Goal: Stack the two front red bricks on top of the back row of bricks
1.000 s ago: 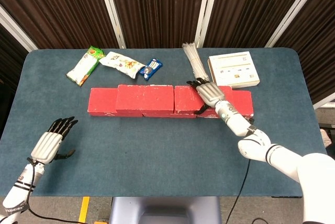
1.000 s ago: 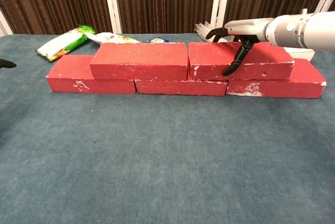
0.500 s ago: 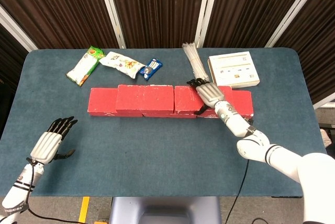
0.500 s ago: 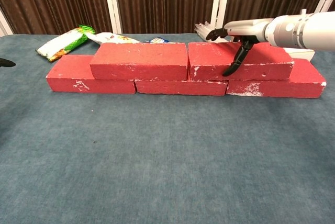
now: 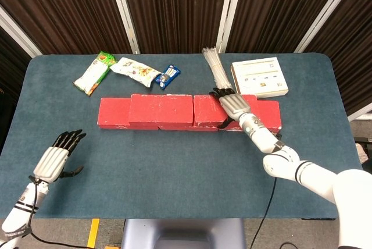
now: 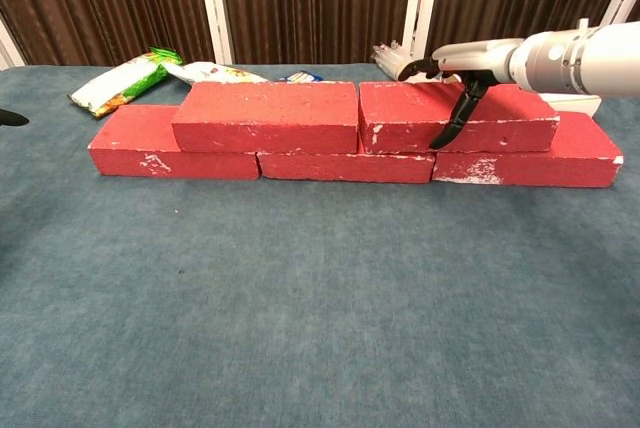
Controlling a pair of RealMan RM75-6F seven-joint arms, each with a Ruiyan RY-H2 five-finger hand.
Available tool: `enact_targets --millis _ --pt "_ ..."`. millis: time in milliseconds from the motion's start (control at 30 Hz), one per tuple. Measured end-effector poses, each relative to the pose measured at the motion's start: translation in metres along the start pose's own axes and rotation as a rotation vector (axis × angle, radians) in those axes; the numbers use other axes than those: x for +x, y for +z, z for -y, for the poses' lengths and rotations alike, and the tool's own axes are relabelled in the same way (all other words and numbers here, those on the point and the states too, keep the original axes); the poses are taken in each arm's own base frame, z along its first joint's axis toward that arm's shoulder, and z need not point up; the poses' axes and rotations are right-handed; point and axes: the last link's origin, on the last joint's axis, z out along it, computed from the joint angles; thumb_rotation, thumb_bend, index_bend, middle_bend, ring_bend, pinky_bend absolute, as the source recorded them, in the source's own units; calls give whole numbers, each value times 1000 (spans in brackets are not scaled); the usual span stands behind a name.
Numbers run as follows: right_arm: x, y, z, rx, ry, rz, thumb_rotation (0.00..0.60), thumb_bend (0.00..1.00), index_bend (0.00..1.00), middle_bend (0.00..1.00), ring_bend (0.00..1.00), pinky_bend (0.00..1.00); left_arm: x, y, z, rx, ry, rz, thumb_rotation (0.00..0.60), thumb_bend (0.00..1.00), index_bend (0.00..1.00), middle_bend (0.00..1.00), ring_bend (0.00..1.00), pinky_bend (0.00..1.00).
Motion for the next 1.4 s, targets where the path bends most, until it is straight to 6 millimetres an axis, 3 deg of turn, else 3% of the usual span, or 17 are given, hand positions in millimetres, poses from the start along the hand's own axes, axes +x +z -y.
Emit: enact_targets --millis 300,400,533,633,833,933,1133,1400 --pt "16 -25 -3 19 49 -48 600 0 0 0 0 88 3 -3 -3 -13 2 -16 600 264 0 0 0 0" --pt "27 -46 -21 -1 42 -97 600 0 3 0 0 29 4 -5 -4 -20 4 -21 600 264 0 0 0 0" --pt "32 -80 -66 -90 -2 -144 600 3 167 0 0 0 4 -6 -6 -25 9 -20 600 262 0 0 0 0" --pt "26 -94 -92 -153 -29 -138 598 86 252 0 0 0 3 -6 -7 -24 12 -17 600 262 0 0 0 0" --pt "17 -101 -133 -261 -59 -124 585 122 373 0 0 0 1 -6 -9 -25 13 -9 600 263 0 0 0 0" --pt "6 -98 -143 -286 -55 -96 581 152 406 0 0 0 -1 -6 -9 -21 16 -5 600 263 0 0 0 0" --pt "-14 -87 -140 -264 -52 -51 580 178 448 0 0 0 -1 -4 -7 -12 13 2 600 262 0 0 0 0" --pt "-22 -76 -127 -221 2 -15 580 180 448 0 0 0 -1 -4 -5 -8 10 2 600 262 0 0 0 0"
